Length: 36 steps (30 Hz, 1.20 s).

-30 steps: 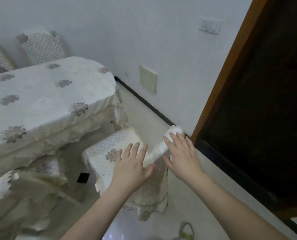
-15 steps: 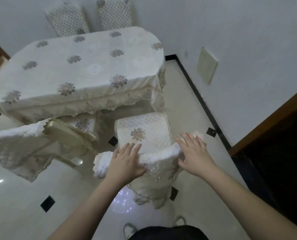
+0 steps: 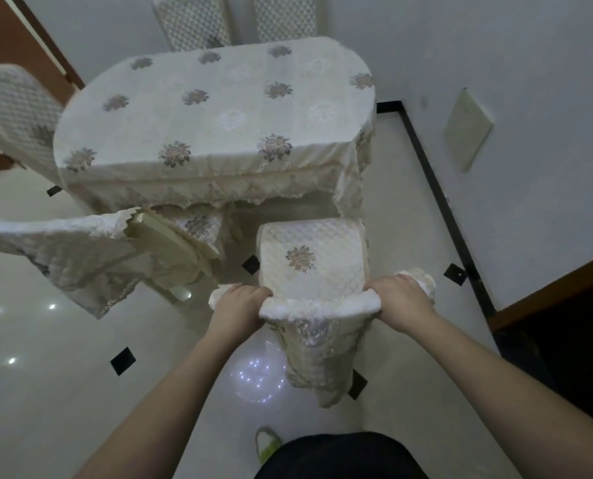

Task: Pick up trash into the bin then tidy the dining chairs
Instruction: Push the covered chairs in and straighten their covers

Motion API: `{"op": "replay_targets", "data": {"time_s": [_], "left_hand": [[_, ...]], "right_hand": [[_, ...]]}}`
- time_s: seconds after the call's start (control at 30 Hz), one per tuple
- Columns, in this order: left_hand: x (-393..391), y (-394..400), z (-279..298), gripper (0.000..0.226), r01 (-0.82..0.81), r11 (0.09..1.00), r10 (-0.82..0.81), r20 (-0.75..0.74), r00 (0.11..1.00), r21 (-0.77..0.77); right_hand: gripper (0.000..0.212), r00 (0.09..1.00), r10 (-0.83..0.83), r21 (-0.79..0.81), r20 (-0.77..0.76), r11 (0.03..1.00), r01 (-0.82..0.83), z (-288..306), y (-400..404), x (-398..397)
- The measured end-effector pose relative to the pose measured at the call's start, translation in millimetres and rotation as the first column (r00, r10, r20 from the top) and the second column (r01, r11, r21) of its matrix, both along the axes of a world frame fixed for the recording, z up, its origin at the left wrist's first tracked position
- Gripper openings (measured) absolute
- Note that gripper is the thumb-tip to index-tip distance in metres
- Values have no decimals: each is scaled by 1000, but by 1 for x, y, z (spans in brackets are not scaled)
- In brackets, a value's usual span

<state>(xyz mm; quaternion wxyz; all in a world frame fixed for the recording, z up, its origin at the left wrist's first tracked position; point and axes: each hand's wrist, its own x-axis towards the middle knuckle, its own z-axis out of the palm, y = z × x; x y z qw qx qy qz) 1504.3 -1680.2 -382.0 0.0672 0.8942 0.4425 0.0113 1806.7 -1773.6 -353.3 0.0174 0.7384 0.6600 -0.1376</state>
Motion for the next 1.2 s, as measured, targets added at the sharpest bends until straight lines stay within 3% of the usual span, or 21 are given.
{"op": "replay_targets", "data": {"time_s": [0.2, 0.27, 0.53, 0.63, 0.73, 0.87, 1.2], "left_hand": [[2, 6, 10, 26, -1, 999, -4, -94, 996, -47], [-1, 10, 12, 17, 30, 999, -31, -89, 996, -11], [-49, 8, 25, 36, 102, 989, -89, -113, 990, 107], [-71, 12, 26, 30, 115, 984, -102, -101, 990, 139], [-91, 24, 28, 14, 62, 996, -55, -111, 992, 63], [-107, 47, 33, 18, 20, 999, -16, -142, 990, 32], [-128, 116, 50, 21, 40, 999, -34, -195, 980, 28]], "right_hand": [[29, 1000, -9, 49, -30, 999, 11, 4, -3, -1], [27, 998, -25, 59, -53, 998, 28, 5, -3, -3], [32, 999, 25, 60, -47, 998, -22, 10, -7, -42], [33, 998, 56, 49, -40, 997, -54, 18, 4, -60], [33, 997, 48, 58, -53, 997, -44, 20, 22, -75], [25, 1000, -2, 43, -23, 999, 3, 25, 47, -97], [31, 999, -24, 18, 39, 1000, 24, 29, 102, -140]]}}
